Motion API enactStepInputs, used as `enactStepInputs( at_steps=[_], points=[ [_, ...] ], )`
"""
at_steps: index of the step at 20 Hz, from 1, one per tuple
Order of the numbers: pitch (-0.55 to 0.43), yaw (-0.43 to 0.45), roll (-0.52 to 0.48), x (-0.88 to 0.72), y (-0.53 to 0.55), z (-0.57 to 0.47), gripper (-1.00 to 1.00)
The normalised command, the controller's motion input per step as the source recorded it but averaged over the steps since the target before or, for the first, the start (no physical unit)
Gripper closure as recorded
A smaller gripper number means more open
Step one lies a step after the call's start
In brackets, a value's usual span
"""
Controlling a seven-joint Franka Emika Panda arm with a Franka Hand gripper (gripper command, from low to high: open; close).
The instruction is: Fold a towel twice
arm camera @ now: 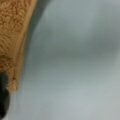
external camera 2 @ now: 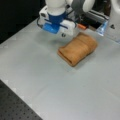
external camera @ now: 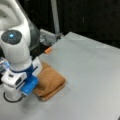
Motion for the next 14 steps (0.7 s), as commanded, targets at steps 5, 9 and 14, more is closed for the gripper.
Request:
enactStepInputs(
  at_steps=[5, 9, 14],
  points=[
    [0.158, -0.083, 0.028, 0.03, 0.24, 0.29, -1.0],
    [0.12, -0.261, 0.04, 0.05, 0.41, 0.23, -1.0],
    [0.06, -0.217, 0.127, 0.06, 0.31, 0.08, -1.0]
  ],
)
